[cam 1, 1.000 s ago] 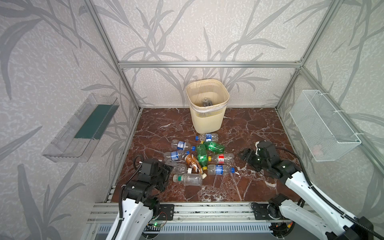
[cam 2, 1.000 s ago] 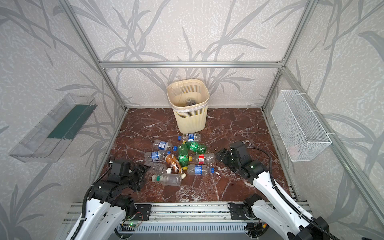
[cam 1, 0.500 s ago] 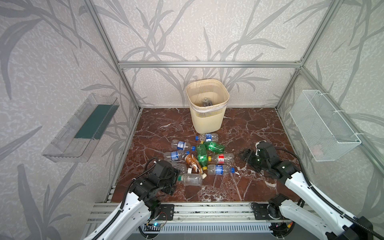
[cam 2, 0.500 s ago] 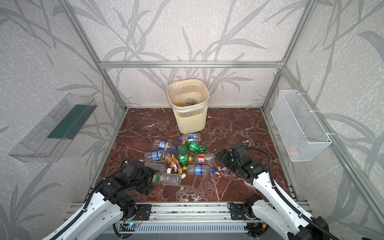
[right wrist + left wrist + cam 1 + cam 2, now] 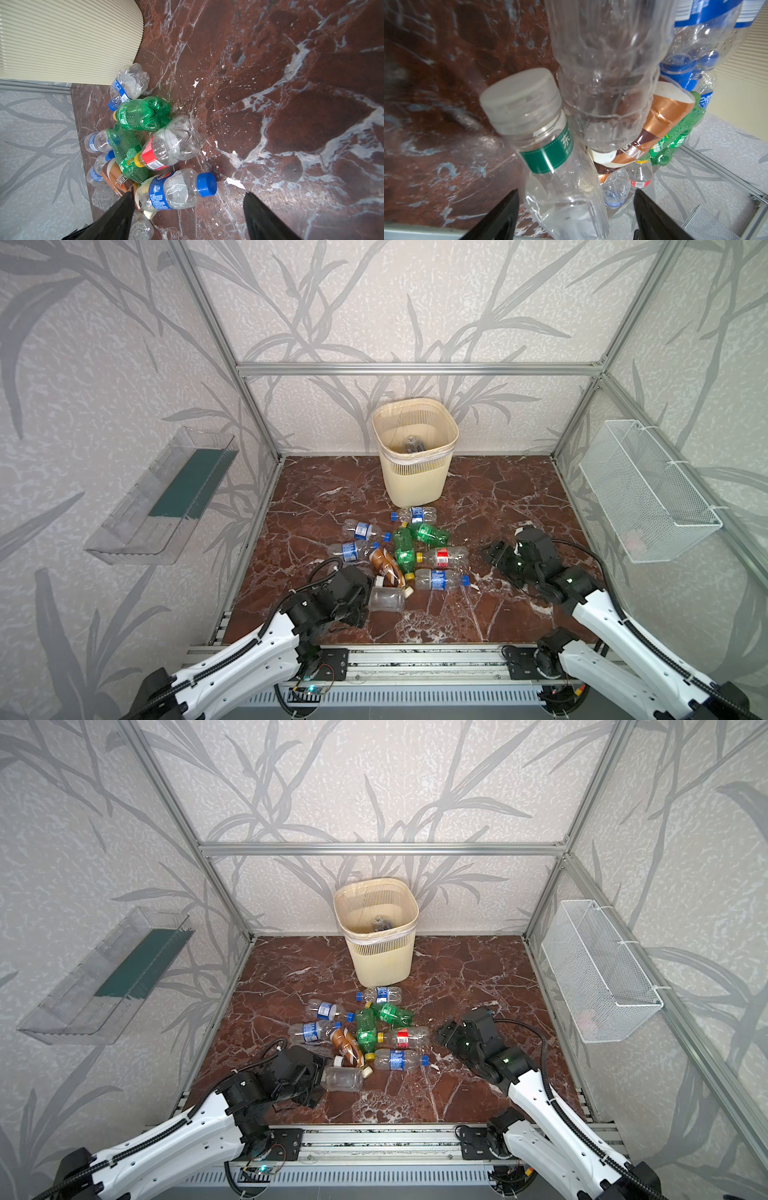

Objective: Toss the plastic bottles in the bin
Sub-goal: 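Grasp a clear green-labelled bottle with the left gripper while the right waits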

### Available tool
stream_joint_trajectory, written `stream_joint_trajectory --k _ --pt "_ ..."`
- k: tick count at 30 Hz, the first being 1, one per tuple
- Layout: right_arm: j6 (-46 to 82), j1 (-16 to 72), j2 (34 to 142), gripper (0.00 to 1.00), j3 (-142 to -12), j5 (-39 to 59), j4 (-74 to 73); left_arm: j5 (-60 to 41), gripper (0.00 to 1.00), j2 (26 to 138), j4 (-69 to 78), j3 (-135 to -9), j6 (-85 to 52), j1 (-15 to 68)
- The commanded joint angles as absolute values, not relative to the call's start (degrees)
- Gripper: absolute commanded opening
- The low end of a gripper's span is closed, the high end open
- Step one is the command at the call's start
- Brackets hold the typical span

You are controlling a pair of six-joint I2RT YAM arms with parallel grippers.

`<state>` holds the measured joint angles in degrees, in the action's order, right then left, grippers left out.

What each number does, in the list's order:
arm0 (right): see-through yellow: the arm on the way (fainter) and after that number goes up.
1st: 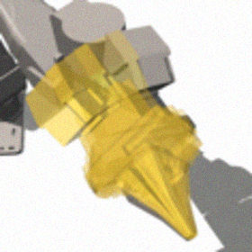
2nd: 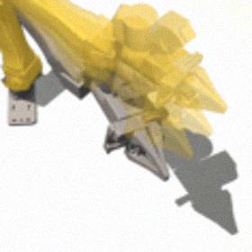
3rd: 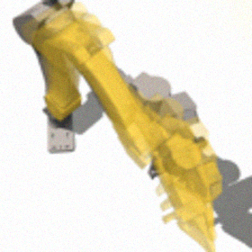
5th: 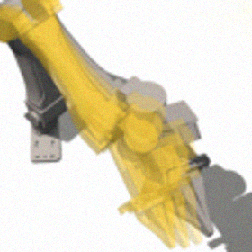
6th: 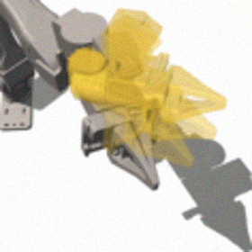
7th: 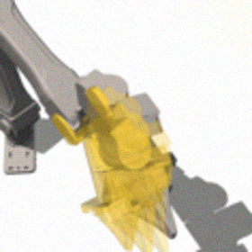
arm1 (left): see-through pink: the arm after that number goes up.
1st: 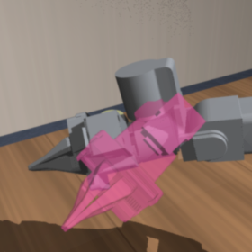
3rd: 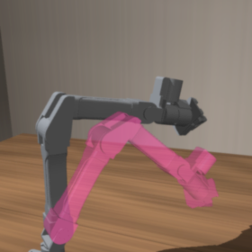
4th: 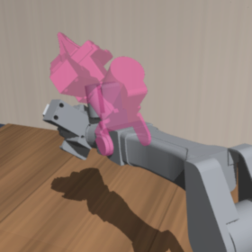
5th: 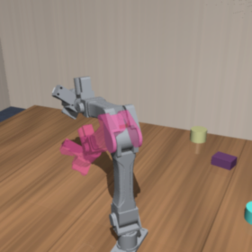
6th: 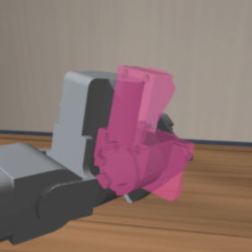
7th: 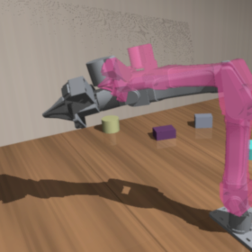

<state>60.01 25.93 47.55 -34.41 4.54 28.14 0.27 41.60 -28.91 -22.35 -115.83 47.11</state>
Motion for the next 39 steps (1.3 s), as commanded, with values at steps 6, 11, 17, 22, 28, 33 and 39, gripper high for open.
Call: stream_joint_trajectory --k 6,11,17,22,28,33,39 --pt "60.1 26.2 47.3 0.82 -33.7 3.7 28.4 -0.5 0.87 50.1 -22.6 -23.0 -121.2 49.3" --pt "59.9 26.2 47.1 0.82 -33.6 3.7 28.8 -2.8 0.88 54.9 -20.5 -23.6 -120.3 50.5" --pt "60.3 26.2 46.7 0.82 -32.7 3.4 28.6 -2.6 0.84 55.2 -20.8 -23.4 -120.3 51.2" --pt "60.5 26.2 46.8 0.81 -32.3 3.4 28.3 -2.1 0.72 53.8 -21.7 -22.6 -120.6 51.6" --pt "60.6 26.2 47.4 0.81 -32.1 3.5 27.8 -1.7 0.59 50.7 -24.4 -21.4 -120.6 51.5" --pt "60.6 26.2 48.2 0.8 -32.0 3.6 27.3 -3.8 0.59 49.5 -27.9 -20.4 -119.2 51.5" --pt "60.7 26.2 48.4 0.8 -31.8 3.7 27.2 -3.1 0.6 44.3 -38.7 -20.5 -117.2 51.5"
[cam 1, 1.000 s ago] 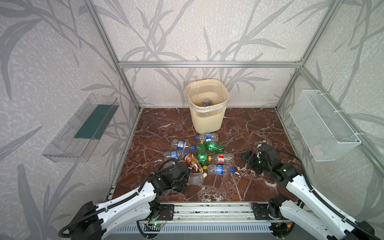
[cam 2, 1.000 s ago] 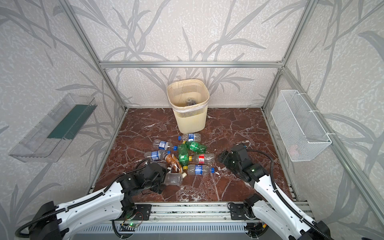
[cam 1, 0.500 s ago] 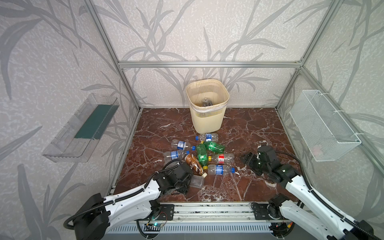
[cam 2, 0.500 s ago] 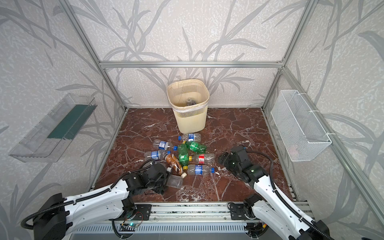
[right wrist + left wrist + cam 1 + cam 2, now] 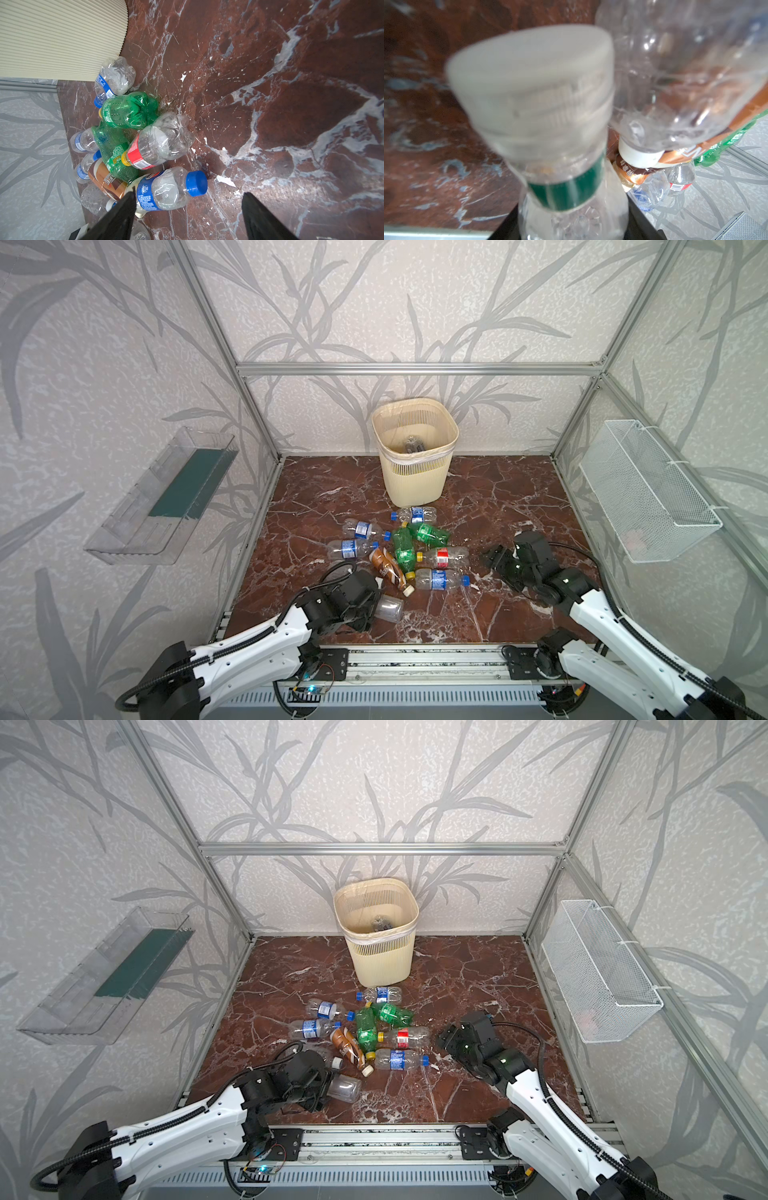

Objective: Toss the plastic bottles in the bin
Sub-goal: 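Grasp a clear green-labelled bottle with the left gripper while the right waits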

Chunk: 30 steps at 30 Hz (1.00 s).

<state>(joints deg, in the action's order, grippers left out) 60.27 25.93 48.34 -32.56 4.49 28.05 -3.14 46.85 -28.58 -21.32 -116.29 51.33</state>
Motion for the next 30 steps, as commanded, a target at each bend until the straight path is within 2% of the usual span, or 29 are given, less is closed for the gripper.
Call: stream_joint_trajectory --k 1,10,17,20,22,27,30 --pt "60.7 26.2 48.4 0.8 -31.8 3.7 27.2 -2.4 0.6 42.6 -40.6 -20.2 -117.2 51.5" --pt "60.5 26.1 49.1 0.8 -31.9 3.9 27.2 1.1 0.63 23.0 -52.2 -14.5 -120.9 51.5" --pt "60.3 26.1 50.7 0.8 -32.4 4.2 26.7 1.0 0.76 29.0 -49.1 -16.5 -117.8 51.5" --pt "60.1 26.1 50.9 0.8 -32.5 4.2 26.7 0.7 0.78 32.4 -47.5 -17.6 -116.0 51.4" --pt "60.0 26.1 50.8 0.8 -32.6 4.2 26.8 0.4 0.76 33.5 -46.4 -17.6 -115.6 51.5" --pt "59.8 26.1 50.4 0.79 -32.5 3.9 27.2 0.9 0.66 33.3 -46.4 -18.2 -115.2 51.5" --pt "59.9 26.1 50.2 0.79 -32.4 3.8 27.3 1.6 0.64 33.0 -47.7 -19.3 -114.6 51.4"
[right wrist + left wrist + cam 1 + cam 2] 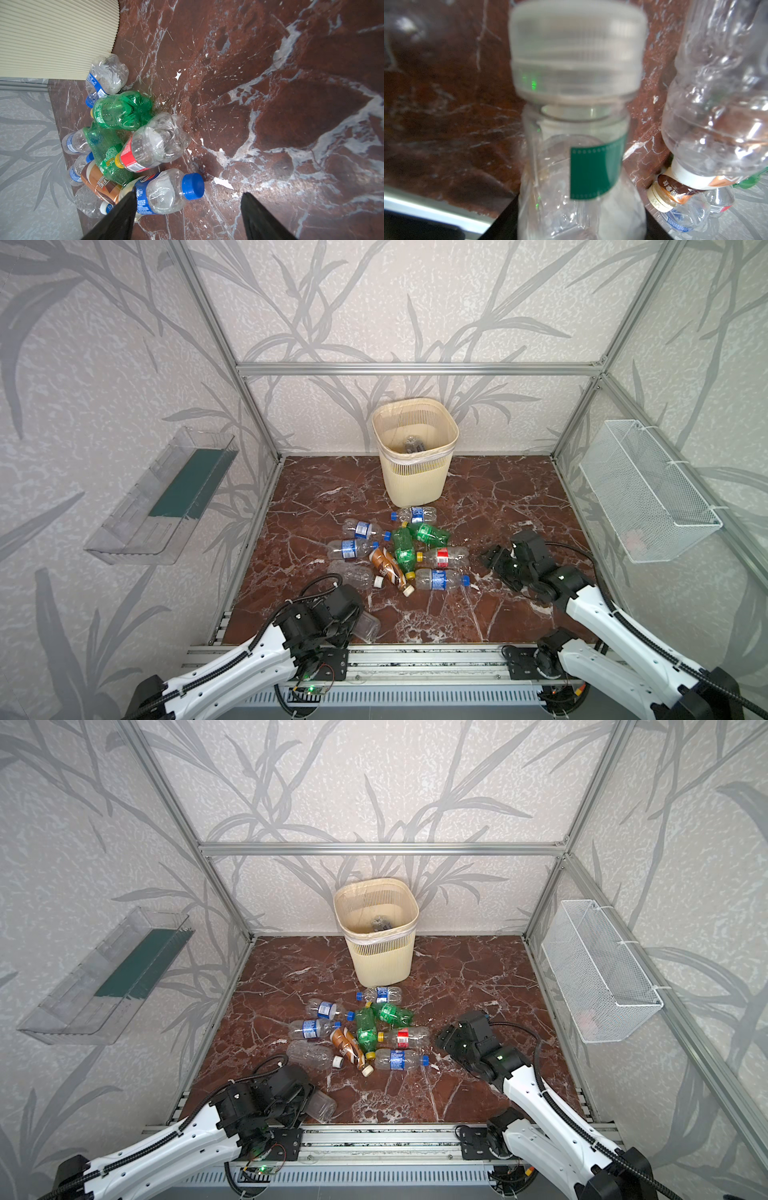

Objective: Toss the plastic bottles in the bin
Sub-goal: 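Grasp a clear green-labelled bottle with the left gripper while the right waits, then lift the green-labelled bottle over the bin with the left gripper and release it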

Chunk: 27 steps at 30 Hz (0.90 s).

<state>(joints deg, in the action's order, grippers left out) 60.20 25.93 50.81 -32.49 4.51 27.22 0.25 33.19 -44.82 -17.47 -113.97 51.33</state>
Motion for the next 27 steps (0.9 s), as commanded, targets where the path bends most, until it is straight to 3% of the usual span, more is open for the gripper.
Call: stream_joint_trajectory --k 1,18,27 --pt "59.9 26.1 50.2 0.79 -32.3 3.7 27.3 1.9 0.63 32.8 -48.2 -20.0 -114.2 51.4" --pt "59.8 26.1 49.5 0.79 -32.3 3.3 28.3 9.0 0.59 36.5 -48.1 -29.5 -102.2 49.4" --pt "59.4 26.1 49.6 0.79 -33.2 2.3 29.5 1.8 0.59 42.9 -38.5 -37.8 -86.3 35.1"
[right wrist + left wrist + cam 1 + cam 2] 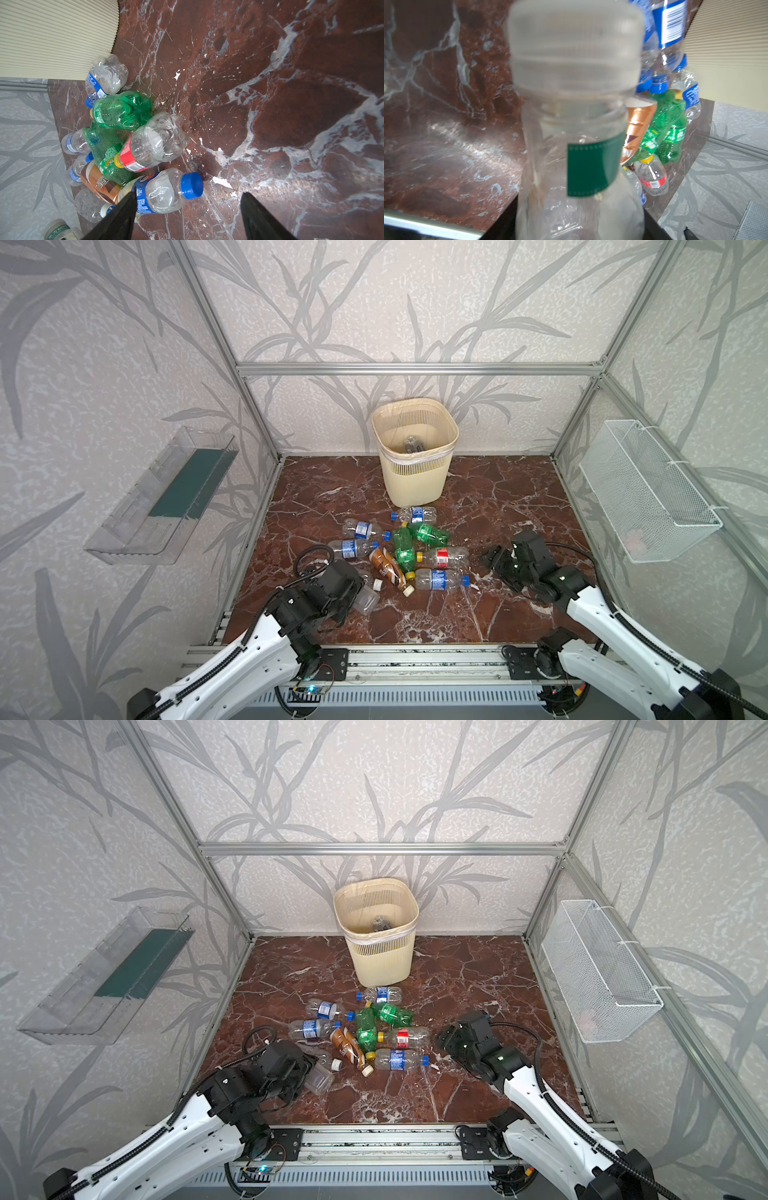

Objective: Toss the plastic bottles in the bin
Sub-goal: 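Lift the green-labelled bottle over the bin with the left gripper and release it, then lower the left gripper beside the pile while the right moves toward a blue-capped bottle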

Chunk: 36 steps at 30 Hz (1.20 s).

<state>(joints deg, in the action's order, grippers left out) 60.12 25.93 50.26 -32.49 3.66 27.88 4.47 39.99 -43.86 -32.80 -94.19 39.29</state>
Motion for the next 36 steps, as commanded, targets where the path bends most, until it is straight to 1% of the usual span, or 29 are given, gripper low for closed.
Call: stream_joint_trajectory --k 1,3,5,6,8,9,10,11,13,14,16,17,18,19,20,21,23,24,25,26,28,32,36 --pt "59.2 26.1 49.5 0.79 -33.7 2.1 29.9 -0.4 0.59 45.3 -36.1 -40.8 -83.5 32.3" --pt "59.1 25.9 49.5 0.79 -34.6 1.8 30.6 -4.4 0.6 52.3 -32.0 -49.9 -78.0 28.1" --pt "58.9 25.4 49.6 0.79 -35.9 1.8 31.4 -8.1 0.63 62.0 -30.2 -64.7 -72.3 24.6" --pt "58.8 25.0 49.6 0.79 -36.5 1.9 31.8 -10.3 0.64 67.8 -29.4 -74.0 -69.9 23.2" --pt "58.5 24.0 50.2 0.78 -38.9 2.3 33.4 -12.1 0.65 80.5 -30.7 -97.0 -66.1 21.7" --pt "58.3 23.6 50.3 0.79 -39.9 2.6 34.1 -11.6 0.68 86.4 -33.9 -107.7 -64.4 21.3" --pt "57.9 23.3 50.4 0.78 -41.0 2.6 34.8 -10.9 0.72 92.9 -39.0 -121.1 -63.1 20.9" --pt "57.6 23.2 50.4 0.79 -42.0 2.2 35.8 -11.2 0.76 99.5 -44.8 -130.8 -63.1 20.2" --pt "57.3 23.1 50.1 0.79 -42.8 1.6 36.6 -16.0 0.87 112.3 -55.6 -155.1 -63.4 18.7" --pt "57.3 23.0 49.8 0.79 -42.8 1.5 36.6 -17.5 0.9 117.3 -60.4 -165.1 -63.5 18.2" --pt "57.9 22.9 49.3 0.79 -41.9 1.3 36.0 -16.8 0.97 123.2 -69.0 -179.4 -62.4 18.1" --pt "58.1 22.9 49.3 0.79 -41.3 1.4 35.4 -17.0 0.99 122.5 -70.5 -178.9 -61.4 18.0" --pt "58.2 22.8 49.4 0.79 -41.0 1.6 35.0 -15.5 0.99 119.3 -71.7 -174.7 -59.4 18.0" --pt "58.3 22.8 49.6 0.79 -40.7 1.9 34.7 -13.3 0.99 115.3 -72.3 -169.8 -56.9 18.3" --pt "58.1 22.8 49.8 0.79 -40.6 2.1 34.5 -11.9 0.99 110.8 -71.3 -162.4 -54.9 18.5" --pt "57.9 22.8 50.0 0.79 -40.4 2.3 34.3 -11.4 0.99 105.0 -67.7 -153.6 -53.5 18.7" --pt "57.6 22.8 50.3 0.79 -40.0 2.3 34.0 -10.1 0.99 89.0 -51.6 -124.2 -53.8 18.5" --pt "57.5 22.8 50.2 0.79 -39.6 2.2 33.7 -9.1 0.99 82.4 -44.5 -112.5 -54.7 18.5" --pt "57.4 22.8 50.1 0.79 -39.3 2.2 33.6 -8.1 0.99 76.6 -40.4 -102.9 -55.9 17.9" --pt "57.4 22.8 49.9 0.79 -38.9 2.3 33.6 -7.4 0.99 72.8 -40.0 -97.1 -55.9 17.5" --pt "57.6 22.9 49.5 0.79 -38.5 2.5 34.0 -7.5 0.99 68.6 -41.6 -89.7 -55.7 16.8" --pt "57.8 22.9 48.0 0.79 -37.9 3.3 34.9 -8.9 0.98 61.1 -39.1 -74.0 -57.5 16.3" --pt "60.1 23.1 47.2 0.79 -38.0 5.3 37.1 -9.8 0.98 57.2 -38.7 -64.6 -59.0 15.9"
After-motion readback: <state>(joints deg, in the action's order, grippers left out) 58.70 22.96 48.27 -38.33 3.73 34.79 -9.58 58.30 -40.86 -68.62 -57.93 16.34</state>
